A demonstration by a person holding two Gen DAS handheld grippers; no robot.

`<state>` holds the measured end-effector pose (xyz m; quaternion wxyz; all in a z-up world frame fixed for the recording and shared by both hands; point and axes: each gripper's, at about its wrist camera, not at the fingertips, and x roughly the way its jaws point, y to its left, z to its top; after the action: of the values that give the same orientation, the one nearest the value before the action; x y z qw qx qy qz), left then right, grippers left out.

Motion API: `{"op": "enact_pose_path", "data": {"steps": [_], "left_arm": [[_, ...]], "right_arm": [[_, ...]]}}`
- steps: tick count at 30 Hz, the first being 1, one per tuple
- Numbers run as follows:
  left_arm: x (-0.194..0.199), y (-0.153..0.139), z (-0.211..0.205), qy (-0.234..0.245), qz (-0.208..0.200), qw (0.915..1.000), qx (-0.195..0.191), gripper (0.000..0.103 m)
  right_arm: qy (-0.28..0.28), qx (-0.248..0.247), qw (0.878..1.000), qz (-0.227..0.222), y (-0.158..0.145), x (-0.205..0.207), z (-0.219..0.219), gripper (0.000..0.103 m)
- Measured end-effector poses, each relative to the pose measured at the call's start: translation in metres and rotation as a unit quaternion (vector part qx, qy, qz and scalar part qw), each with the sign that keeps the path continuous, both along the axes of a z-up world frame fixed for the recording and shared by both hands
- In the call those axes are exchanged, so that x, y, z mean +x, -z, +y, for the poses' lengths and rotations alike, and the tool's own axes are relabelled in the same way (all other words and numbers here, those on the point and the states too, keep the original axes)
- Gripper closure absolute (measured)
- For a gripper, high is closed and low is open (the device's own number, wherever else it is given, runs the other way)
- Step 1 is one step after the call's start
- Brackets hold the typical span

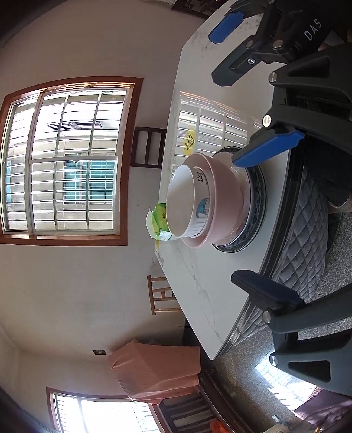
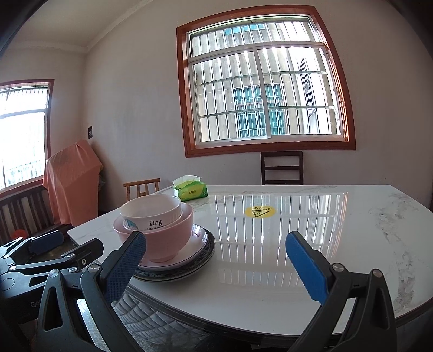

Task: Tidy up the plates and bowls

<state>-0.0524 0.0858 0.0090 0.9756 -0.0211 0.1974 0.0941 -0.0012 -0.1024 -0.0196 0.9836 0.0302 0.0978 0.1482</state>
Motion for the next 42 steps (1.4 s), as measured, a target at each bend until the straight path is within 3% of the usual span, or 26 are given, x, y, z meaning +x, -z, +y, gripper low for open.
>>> {"op": "enact_pose_path", "data": {"steps": [16,23,28,34,37,39,42], "left_arm": [[0.006,0.002,0.002,0.005,0.011,0.9999,-0.005,0.022],[-0.002,-0.014,0.003,0.019,-0.029,0.9994,-0.003,0.018],[-0.009,-0.028,-0.007,0.028,-0.056,0.9977,0.025,0.015],[-0.004,-0.034,-0.013,0.057,-0.044,0.9973,0.014,0.015],[0.001,-0.032,-0.012,0.066,-0.035,0.9972,0.002,0.01],[0.002,-0.03,-0.011,0.033,-0.04,0.9986,0.01,0.006],[0.009,-0.027,-0.011,0.009,-0.027,0.9993,0.025,0.0]], "right_arm": [[0.004,-0.001,1.0,0.011,0.002,0.004,-0.006,0.001],[0.019,0.007,1.0,0.014,0.003,0.006,-0.019,0.001],[0.034,0.015,0.999,0.016,0.003,0.01,-0.033,0.001],[0.059,0.017,0.998,0.013,-0.002,0.017,-0.056,0.001],[0.061,0.015,0.997,0.053,-0.001,0.036,-0.077,0.001],[0.074,0.008,0.993,0.093,0.003,0.058,-0.095,0.001],[0.105,-0.042,0.974,0.195,0.018,0.105,-0.126,0.001]]}}
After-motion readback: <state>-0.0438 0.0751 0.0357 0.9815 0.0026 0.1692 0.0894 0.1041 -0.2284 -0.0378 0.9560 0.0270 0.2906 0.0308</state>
